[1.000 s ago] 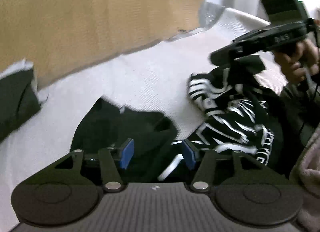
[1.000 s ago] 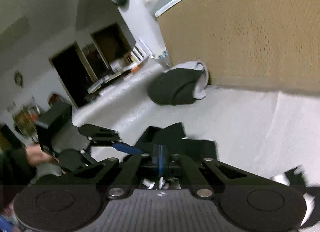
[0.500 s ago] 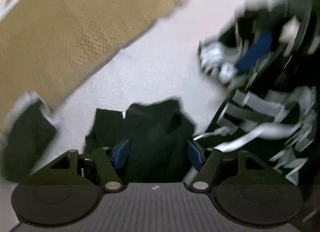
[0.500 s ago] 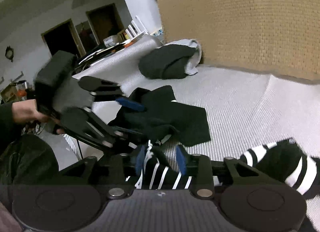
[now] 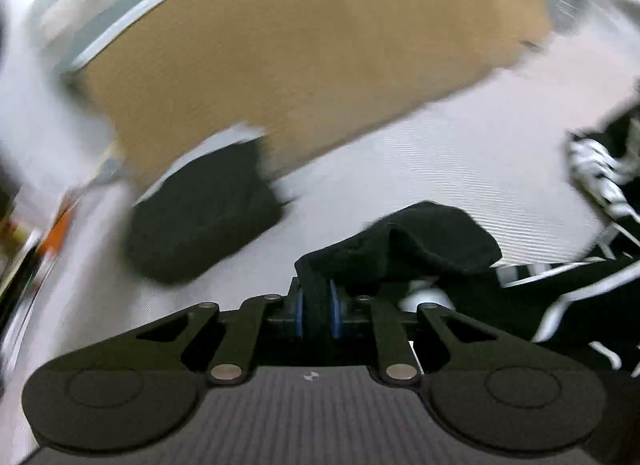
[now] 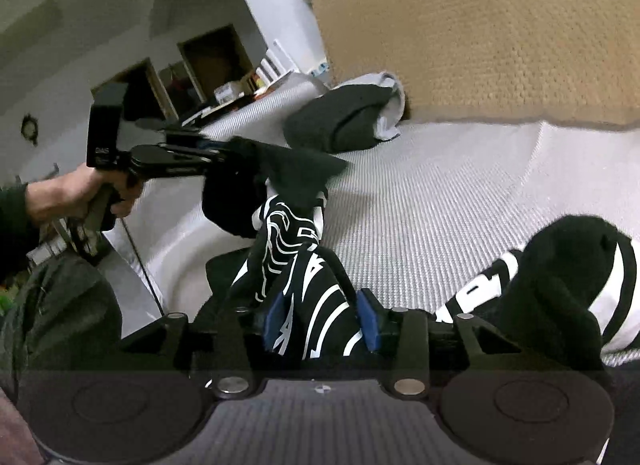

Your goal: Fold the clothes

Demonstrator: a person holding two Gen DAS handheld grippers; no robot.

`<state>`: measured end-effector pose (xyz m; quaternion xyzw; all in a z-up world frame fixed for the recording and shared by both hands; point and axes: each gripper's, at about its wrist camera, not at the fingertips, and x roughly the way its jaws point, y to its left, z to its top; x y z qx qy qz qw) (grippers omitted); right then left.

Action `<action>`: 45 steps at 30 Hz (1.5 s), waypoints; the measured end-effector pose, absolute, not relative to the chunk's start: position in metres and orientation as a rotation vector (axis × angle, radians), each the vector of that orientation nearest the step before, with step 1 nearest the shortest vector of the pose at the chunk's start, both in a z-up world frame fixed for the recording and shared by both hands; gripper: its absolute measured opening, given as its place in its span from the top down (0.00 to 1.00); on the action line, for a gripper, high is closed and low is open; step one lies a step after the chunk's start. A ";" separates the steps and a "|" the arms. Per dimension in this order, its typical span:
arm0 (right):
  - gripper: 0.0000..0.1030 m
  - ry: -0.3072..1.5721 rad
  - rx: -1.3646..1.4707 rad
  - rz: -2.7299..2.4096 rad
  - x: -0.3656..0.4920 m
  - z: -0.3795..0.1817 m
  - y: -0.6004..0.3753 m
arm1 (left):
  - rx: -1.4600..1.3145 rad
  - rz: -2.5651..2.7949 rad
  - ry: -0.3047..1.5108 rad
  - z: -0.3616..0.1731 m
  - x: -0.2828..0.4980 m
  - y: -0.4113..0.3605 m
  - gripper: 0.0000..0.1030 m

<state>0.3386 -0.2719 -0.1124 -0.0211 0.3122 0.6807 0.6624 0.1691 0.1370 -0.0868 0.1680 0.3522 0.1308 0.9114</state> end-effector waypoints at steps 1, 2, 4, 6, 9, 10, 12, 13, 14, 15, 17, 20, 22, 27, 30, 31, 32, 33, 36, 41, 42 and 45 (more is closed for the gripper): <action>0.57 0.709 -0.037 1.540 0.340 -0.114 -0.274 | 0.291 0.314 0.719 -0.081 0.160 0.153 0.86; 0.57 0.704 -0.043 1.542 0.340 -0.113 -0.275 | 0.236 0.351 0.716 -0.079 0.152 0.165 0.86; 0.57 0.696 -0.052 1.542 0.339 -0.112 -0.276 | 0.143 0.417 0.724 -0.078 0.139 0.190 0.85; 0.57 0.694 -0.052 1.541 0.338 -0.112 -0.277 | 0.098 0.476 0.742 -0.080 0.129 0.208 0.85; 0.57 0.693 -0.047 1.544 0.338 -0.112 -0.279 | 0.088 0.555 0.776 -0.087 0.116 0.224 0.85; 0.57 0.690 -0.049 1.544 0.338 -0.111 -0.279 | 0.097 0.585 0.786 -0.089 0.113 0.227 0.85; 0.57 0.685 -0.054 1.545 0.337 -0.111 -0.279 | 0.086 0.650 0.809 -0.088 0.111 0.235 0.85; 0.57 0.683 -0.057 1.545 0.337 -0.111 -0.279 | 0.061 0.678 0.822 -0.087 0.111 0.240 0.85; 0.57 0.681 -0.059 1.545 0.336 -0.111 -0.278 | 0.019 0.710 0.828 -0.087 0.108 0.247 0.85; 0.57 0.679 -0.062 1.545 0.336 -0.111 -0.278 | -0.004 0.735 0.838 -0.087 0.105 0.251 0.85; 0.57 0.677 -0.067 1.545 0.336 -0.111 -0.278 | -0.031 0.757 0.882 -0.091 0.104 0.257 0.82; 0.57 0.670 -0.079 1.545 0.337 -0.110 -0.277 | -0.017 0.769 0.904 -0.089 0.102 0.251 0.77; 0.57 0.665 -0.087 1.544 0.336 -0.110 -0.276 | -0.034 0.765 0.877 -0.081 0.101 0.246 0.71; 0.57 0.662 -0.092 1.545 0.337 -0.111 -0.274 | -0.052 0.695 0.812 -0.053 0.097 0.234 0.49; 0.57 0.638 -0.128 1.546 0.334 -0.109 -0.273 | -0.010 0.641 0.754 -0.037 0.103 0.221 0.39; 0.57 0.633 -0.137 1.546 0.333 -0.109 -0.273 | 0.010 0.585 0.740 -0.033 0.107 0.213 0.38; 0.57 0.632 -0.141 1.546 0.333 -0.109 -0.272 | 0.035 0.505 0.737 -0.030 0.113 0.200 0.34; 0.57 0.634 -0.138 1.546 0.333 -0.110 -0.272 | 0.056 0.436 0.744 -0.029 0.119 0.189 0.29; 0.57 0.639 -0.131 1.550 0.335 -0.110 -0.272 | 0.147 0.191 0.784 -0.036 0.150 0.141 0.23; 0.62 0.606 -0.163 1.546 0.332 -0.112 -0.272 | 0.284 -0.161 0.886 -0.069 0.200 0.063 0.23; 0.66 0.602 -0.166 1.545 0.332 -0.113 -0.272 | 0.301 -0.212 0.915 -0.078 0.210 0.053 0.23; 0.74 0.601 -0.158 1.557 0.335 -0.114 -0.272 | 0.323 -0.352 1.048 -0.105 0.233 0.028 0.23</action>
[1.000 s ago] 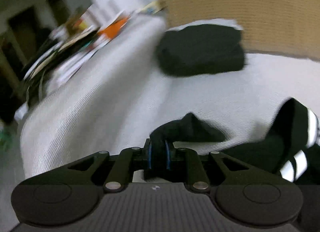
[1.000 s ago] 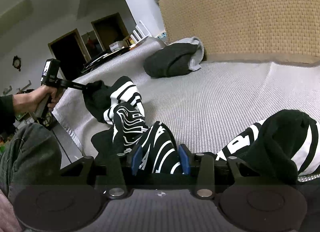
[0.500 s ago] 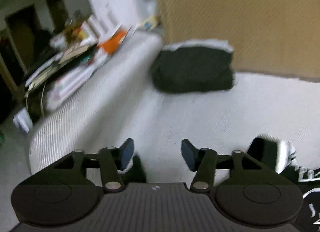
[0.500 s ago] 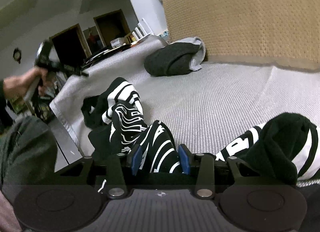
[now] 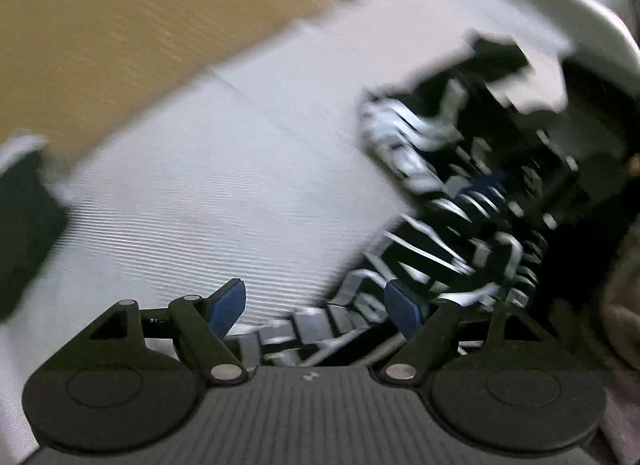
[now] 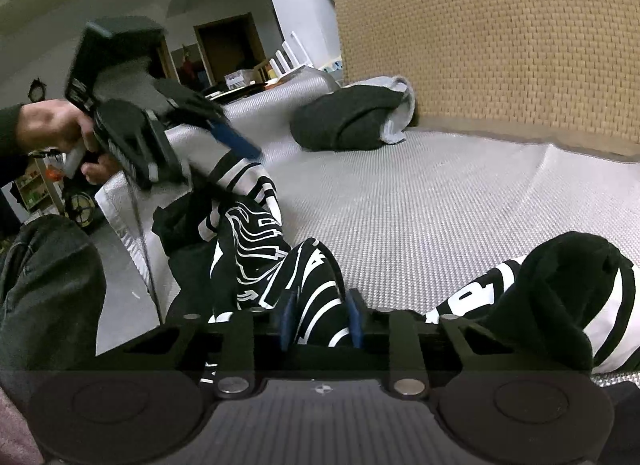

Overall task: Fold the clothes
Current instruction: 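Grasp the striped sweatshirt fabric with the left tool beside the right tool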

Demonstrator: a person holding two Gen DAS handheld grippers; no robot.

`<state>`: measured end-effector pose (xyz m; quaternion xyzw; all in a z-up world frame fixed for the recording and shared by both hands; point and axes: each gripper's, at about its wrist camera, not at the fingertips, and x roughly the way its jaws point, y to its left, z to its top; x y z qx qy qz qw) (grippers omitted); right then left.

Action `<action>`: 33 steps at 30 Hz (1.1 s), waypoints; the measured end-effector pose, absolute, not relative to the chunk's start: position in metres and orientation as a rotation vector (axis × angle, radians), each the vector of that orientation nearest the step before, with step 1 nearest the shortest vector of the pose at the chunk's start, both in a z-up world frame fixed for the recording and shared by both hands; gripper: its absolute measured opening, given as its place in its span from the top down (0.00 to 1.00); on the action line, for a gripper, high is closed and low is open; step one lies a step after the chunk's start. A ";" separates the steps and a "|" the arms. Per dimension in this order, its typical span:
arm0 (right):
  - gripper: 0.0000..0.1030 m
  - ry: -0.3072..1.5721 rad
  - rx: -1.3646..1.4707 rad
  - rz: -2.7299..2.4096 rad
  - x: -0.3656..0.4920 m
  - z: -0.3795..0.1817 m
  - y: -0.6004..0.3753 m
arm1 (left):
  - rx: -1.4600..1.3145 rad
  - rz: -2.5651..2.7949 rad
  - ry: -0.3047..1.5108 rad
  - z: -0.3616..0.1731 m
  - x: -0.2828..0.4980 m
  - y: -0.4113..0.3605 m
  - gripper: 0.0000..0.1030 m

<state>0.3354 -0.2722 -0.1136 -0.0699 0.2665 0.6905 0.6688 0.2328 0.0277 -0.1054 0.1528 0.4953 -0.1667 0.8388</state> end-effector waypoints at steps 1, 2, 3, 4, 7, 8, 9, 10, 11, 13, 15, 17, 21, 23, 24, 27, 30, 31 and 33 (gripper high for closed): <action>0.76 0.600 -0.159 1.561 0.336 -0.113 -0.272 | 0.320 -0.378 1.077 -0.112 0.239 0.022 0.23; 0.77 0.598 -0.162 1.565 0.335 -0.113 -0.272 | 0.317 -0.403 1.107 -0.119 0.244 0.016 0.22; 0.78 0.595 -0.164 1.568 0.335 -0.113 -0.271 | 0.306 -0.425 1.125 -0.124 0.249 0.013 0.22; 0.80 0.592 -0.163 1.570 0.335 -0.113 -0.272 | 0.294 -0.447 1.142 -0.130 0.254 0.010 0.21; 0.85 0.585 -0.153 1.578 0.336 -0.112 -0.272 | 0.302 -0.470 1.186 -0.147 0.261 -0.001 0.20; 0.85 0.587 -0.148 1.581 0.337 -0.112 -0.272 | 0.303 -0.473 1.192 -0.151 0.262 -0.002 0.20; 0.87 0.588 -0.144 1.583 0.338 -0.111 -0.271 | 0.303 -0.476 1.198 -0.155 0.263 -0.003 0.27; 0.87 0.587 -0.146 1.581 0.338 -0.111 -0.271 | 0.280 -0.495 1.193 -0.156 0.263 -0.003 0.35; 0.88 0.585 -0.148 1.580 0.337 -0.111 -0.270 | 0.254 -0.515 1.187 -0.156 0.264 -0.002 0.58; 0.88 0.582 -0.151 1.579 0.338 -0.110 -0.270 | 0.235 -0.509 1.155 -0.154 0.260 -0.001 0.71; 0.88 0.578 -0.150 1.577 0.338 -0.110 -0.271 | 0.261 -0.511 1.112 -0.153 0.253 -0.002 0.87; 0.89 0.568 -0.151 1.571 0.337 -0.108 -0.271 | 0.260 -0.479 1.051 -0.147 0.244 0.002 0.95; 0.89 0.533 -0.135 1.557 0.336 -0.103 -0.275 | 0.229 -0.444 0.966 -0.138 0.232 0.008 0.96; 0.90 0.524 -0.132 1.545 0.336 -0.100 -0.275 | 0.224 -0.421 0.920 -0.134 0.228 0.010 0.96; 0.91 0.517 -0.132 1.540 0.335 -0.099 -0.274 | 0.224 -0.399 0.886 -0.131 0.225 0.010 0.97; 0.92 0.501 -0.119 1.516 0.337 -0.091 -0.272 | 0.197 -0.353 0.824 -0.122 0.223 0.010 0.97; 0.93 0.497 -0.107 1.490 0.342 -0.083 -0.268 | 0.182 -0.329 0.799 -0.112 0.223 0.011 0.97; 0.93 0.492 -0.111 1.491 0.343 -0.079 -0.267 | 0.176 -0.323 0.791 -0.110 0.223 0.012 0.97; 0.93 0.481 -0.118 1.494 0.343 -0.071 -0.265 | 0.169 -0.326 0.776 -0.104 0.220 0.011 0.97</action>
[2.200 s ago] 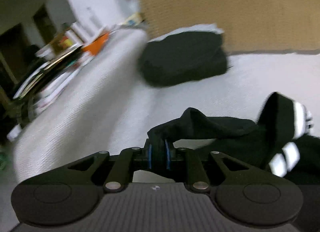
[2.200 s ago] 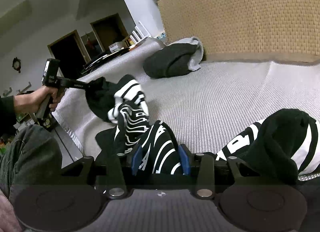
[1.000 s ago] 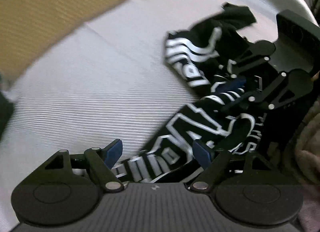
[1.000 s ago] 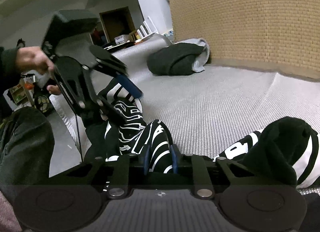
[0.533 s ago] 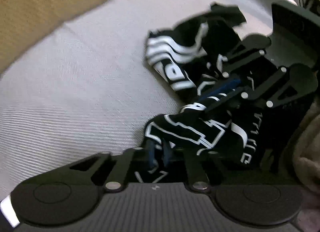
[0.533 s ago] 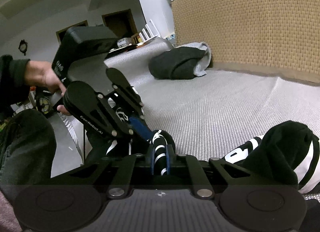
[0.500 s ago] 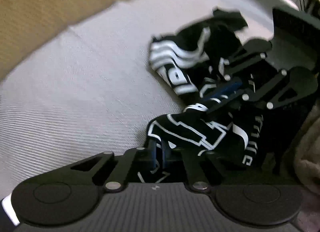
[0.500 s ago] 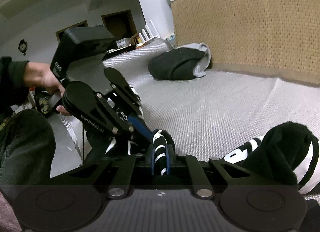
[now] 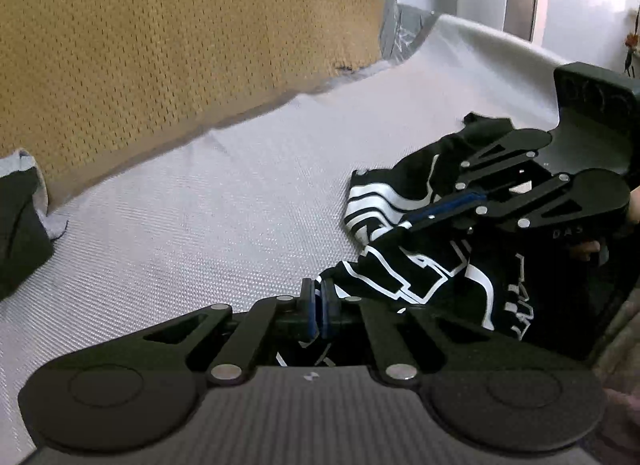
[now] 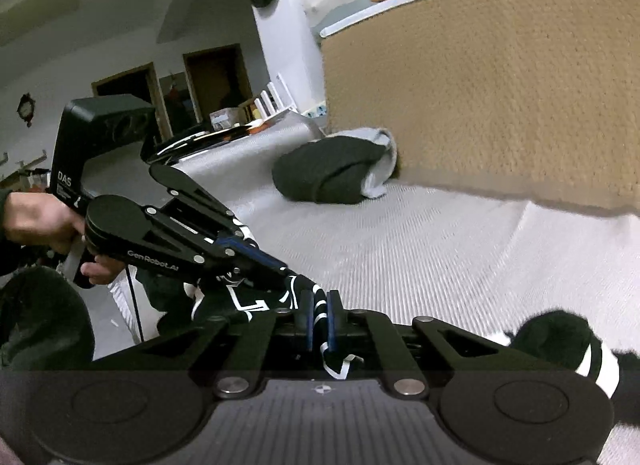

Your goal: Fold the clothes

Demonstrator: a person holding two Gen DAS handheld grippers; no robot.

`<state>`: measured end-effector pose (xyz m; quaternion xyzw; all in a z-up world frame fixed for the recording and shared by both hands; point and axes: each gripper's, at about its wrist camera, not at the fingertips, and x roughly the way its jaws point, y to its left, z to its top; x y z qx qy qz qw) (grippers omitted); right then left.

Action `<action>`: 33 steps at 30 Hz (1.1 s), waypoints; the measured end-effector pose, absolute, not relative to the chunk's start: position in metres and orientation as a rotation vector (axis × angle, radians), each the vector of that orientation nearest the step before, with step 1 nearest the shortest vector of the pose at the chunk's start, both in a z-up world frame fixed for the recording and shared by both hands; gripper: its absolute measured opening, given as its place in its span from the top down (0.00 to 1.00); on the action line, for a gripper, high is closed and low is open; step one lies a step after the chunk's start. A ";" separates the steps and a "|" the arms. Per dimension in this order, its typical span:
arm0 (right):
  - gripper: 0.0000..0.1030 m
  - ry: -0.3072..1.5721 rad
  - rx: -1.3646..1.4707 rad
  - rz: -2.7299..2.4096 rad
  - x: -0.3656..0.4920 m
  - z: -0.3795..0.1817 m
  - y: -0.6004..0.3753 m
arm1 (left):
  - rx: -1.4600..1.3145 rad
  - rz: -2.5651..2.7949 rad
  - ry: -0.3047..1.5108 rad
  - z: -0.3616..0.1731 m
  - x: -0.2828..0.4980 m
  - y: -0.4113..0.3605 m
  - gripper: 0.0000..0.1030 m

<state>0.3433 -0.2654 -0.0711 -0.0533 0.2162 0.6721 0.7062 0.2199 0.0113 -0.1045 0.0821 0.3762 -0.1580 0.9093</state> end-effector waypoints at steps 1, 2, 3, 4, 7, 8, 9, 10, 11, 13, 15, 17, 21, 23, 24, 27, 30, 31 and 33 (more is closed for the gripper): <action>0.93 0.462 -0.127 1.493 0.340 -0.065 -0.268 | 0.172 -0.332 0.766 -0.101 0.216 0.011 0.97; 0.93 0.452 -0.147 1.488 0.336 -0.062 -0.272 | 0.170 -0.341 0.758 -0.098 0.211 0.010 0.97; 0.93 0.444 -0.168 1.483 0.331 -0.059 -0.275 | 0.153 -0.361 0.771 -0.097 0.208 0.011 0.96; 0.93 0.446 -0.204 1.478 0.327 -0.060 -0.277 | 0.163 -0.377 0.783 -0.098 0.204 0.010 0.96; 0.93 0.518 -0.313 1.485 0.322 -0.075 -0.276 | 0.227 -0.415 0.859 -0.116 0.200 -0.001 0.96; 0.93 0.541 -0.344 1.483 0.320 -0.081 -0.275 | 0.253 -0.426 0.883 -0.123 0.199 -0.007 0.96; 0.92 0.559 -0.357 1.484 0.320 -0.083 -0.275 | 0.276 -0.434 0.917 -0.132 0.199 -0.013 0.95; 0.89 0.567 -0.362 1.476 0.320 -0.084 -0.278 | 0.297 -0.428 0.930 -0.138 0.200 -0.018 0.95; 0.86 0.567 -0.358 1.467 0.321 -0.083 -0.281 | 0.319 -0.422 0.941 -0.144 0.201 -0.023 0.94; 0.76 0.584 -0.330 1.457 0.327 -0.078 -0.285 | 0.343 -0.414 0.955 -0.153 0.201 -0.028 0.94; 0.64 0.598 -0.302 1.432 0.334 -0.072 -0.288 | 0.330 -0.415 0.938 -0.153 0.198 -0.023 0.92; 0.63 0.600 -0.279 1.398 0.344 -0.067 -0.290 | 0.303 -0.405 0.937 -0.150 0.195 -0.011 0.89; 0.54 0.621 -0.195 1.287 0.367 -0.058 -0.296 | 0.266 -0.387 0.938 -0.146 0.195 0.000 0.86; 0.52 0.667 -0.219 1.216 0.376 -0.062 -0.283 | 0.289 -0.388 0.946 -0.150 0.194 -0.003 0.86; 0.51 0.698 -0.244 1.190 0.379 -0.066 -0.275 | 0.301 -0.389 0.950 -0.152 0.194 -0.005 0.86; 0.50 0.754 -0.400 1.128 0.374 -0.080 -0.243 | 0.328 -0.387 0.954 -0.159 0.194 -0.008 0.86; 0.41 0.756 -0.495 1.108 0.366 -0.094 -0.219 | 0.297 -0.387 0.954 -0.162 0.195 -0.004 0.85; 0.38 0.778 -0.500 1.087 0.368 -0.099 -0.212 | 0.278 -0.387 0.955 -0.162 0.196 -0.002 0.85; 0.35 0.827 -0.482 1.059 0.372 -0.107 -0.202 | 0.235 -0.387 0.958 -0.162 0.198 0.003 0.85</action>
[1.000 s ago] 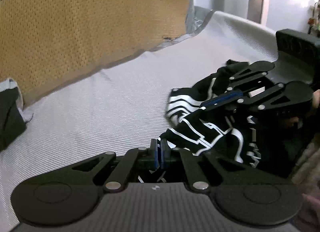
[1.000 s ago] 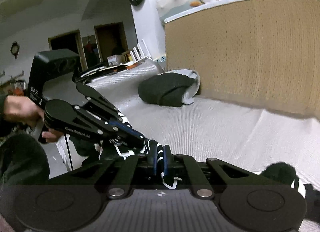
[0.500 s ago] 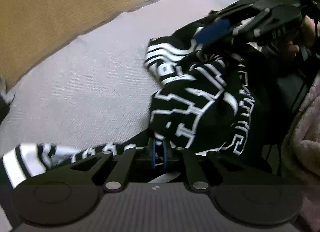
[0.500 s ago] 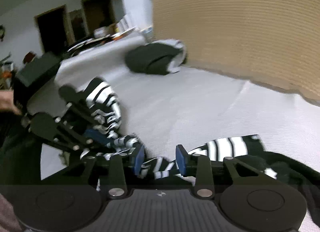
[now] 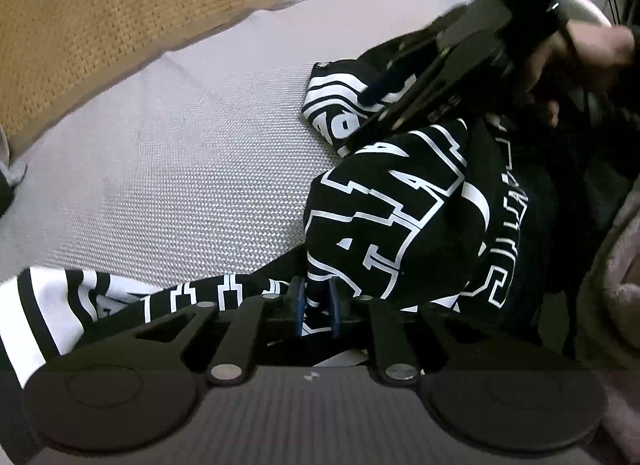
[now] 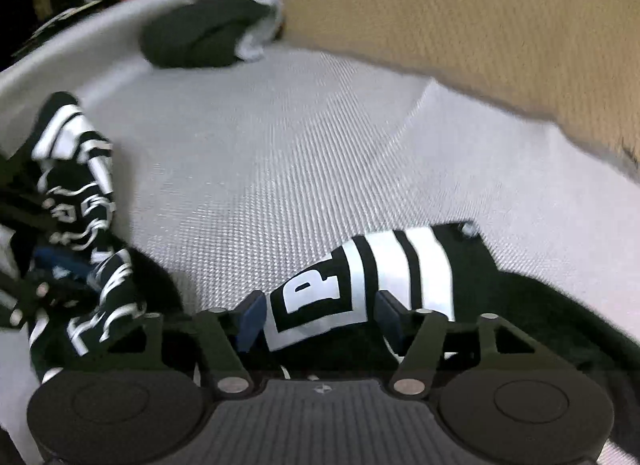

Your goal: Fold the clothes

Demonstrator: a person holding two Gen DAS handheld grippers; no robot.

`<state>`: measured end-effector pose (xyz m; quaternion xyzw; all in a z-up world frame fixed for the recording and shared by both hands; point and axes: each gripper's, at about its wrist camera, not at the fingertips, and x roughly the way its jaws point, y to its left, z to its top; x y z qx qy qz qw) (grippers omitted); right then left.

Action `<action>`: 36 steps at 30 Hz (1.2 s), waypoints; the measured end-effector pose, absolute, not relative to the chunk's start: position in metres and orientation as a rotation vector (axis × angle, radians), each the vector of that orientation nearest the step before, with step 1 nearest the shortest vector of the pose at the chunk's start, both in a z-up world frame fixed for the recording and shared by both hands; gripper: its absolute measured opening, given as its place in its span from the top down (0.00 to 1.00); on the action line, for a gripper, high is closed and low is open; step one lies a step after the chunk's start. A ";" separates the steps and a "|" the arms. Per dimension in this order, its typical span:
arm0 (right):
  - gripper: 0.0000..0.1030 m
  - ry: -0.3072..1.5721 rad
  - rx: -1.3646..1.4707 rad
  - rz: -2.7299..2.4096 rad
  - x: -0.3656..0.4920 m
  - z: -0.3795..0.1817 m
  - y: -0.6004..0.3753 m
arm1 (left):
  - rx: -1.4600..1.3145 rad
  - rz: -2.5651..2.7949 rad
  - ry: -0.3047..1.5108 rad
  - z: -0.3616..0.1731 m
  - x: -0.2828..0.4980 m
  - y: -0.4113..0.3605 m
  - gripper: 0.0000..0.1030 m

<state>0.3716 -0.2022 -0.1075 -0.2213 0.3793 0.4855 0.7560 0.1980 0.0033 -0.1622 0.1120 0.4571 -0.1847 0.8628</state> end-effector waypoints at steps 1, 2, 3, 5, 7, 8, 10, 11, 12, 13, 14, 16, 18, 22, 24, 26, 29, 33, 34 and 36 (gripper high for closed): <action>0.31 0.859 -0.463 1.050 0.375 -0.113 -0.198 | 0.206 -0.387 0.961 -0.162 0.200 0.007 0.84; 0.29 0.890 -0.444 1.041 0.379 -0.118 -0.194 | 0.170 -0.385 0.964 -0.162 0.201 0.011 0.84; 0.26 0.901 -0.439 1.034 0.381 -0.122 -0.193 | 0.154 -0.383 0.965 -0.163 0.202 0.012 0.84; 0.26 0.873 -0.482 1.031 0.377 -0.126 -0.186 | 0.148 -0.380 0.962 -0.164 0.202 0.012 0.84; 0.33 0.856 -0.525 1.018 0.371 -0.126 -0.184 | 0.165 -0.378 0.957 -0.164 0.201 0.009 0.84; 0.36 0.850 -0.531 1.018 0.370 -0.124 -0.185 | 0.165 -0.377 0.955 -0.164 0.201 0.008 0.84; 0.54 0.838 -0.540 1.015 0.371 -0.122 -0.189 | 0.150 -0.378 0.955 -0.163 0.201 0.010 0.84; 0.59 0.830 -0.544 1.011 0.372 -0.121 -0.191 | 0.141 -0.378 0.955 -0.163 0.201 0.011 0.84; 0.68 0.825 -0.542 1.008 0.374 -0.119 -0.194 | 0.139 -0.378 0.955 -0.163 0.200 0.011 0.84; 0.72 0.820 -0.538 1.004 0.376 -0.117 -0.197 | 0.138 -0.378 0.954 -0.163 0.200 0.011 0.84; 0.73 0.818 -0.515 0.993 0.381 -0.115 -0.199 | 0.140 -0.377 0.952 -0.163 0.199 0.011 0.84; 0.74 0.827 -0.434 0.957 0.394 -0.111 -0.210 | 0.140 -0.375 0.948 -0.163 0.198 0.011 0.84; 0.75 0.841 -0.326 0.911 0.411 -0.107 -0.224 | 0.138 -0.374 0.944 -0.163 0.197 0.011 0.84; 0.76 0.825 -0.164 0.836 0.437 -0.093 -0.254 | 0.132 -0.371 0.934 -0.163 0.195 0.011 0.84; 0.76 0.818 -0.119 0.831 0.442 -0.085 -0.266 | 0.130 -0.369 0.929 -0.163 0.194 0.011 0.84; 0.76 0.789 -0.111 0.832 0.441 -0.077 -0.272 | 0.127 -0.368 0.918 -0.162 0.193 0.011 0.84; 0.77 0.737 -0.108 0.836 0.435 -0.066 -0.275 | 0.124 -0.361 0.857 -0.156 0.187 0.014 0.81; 0.77 0.667 -0.092 0.833 0.434 -0.051 -0.281 | 0.075 -0.333 0.758 -0.143 0.179 0.027 0.62; 0.77 0.651 -0.075 0.831 0.439 -0.045 -0.280 | 0.060 -0.326 0.745 -0.142 0.178 0.031 0.60; 0.77 0.610 -0.056 0.833 0.440 -0.033 -0.283 | 0.029 -0.310 0.721 -0.139 0.177 0.037 0.57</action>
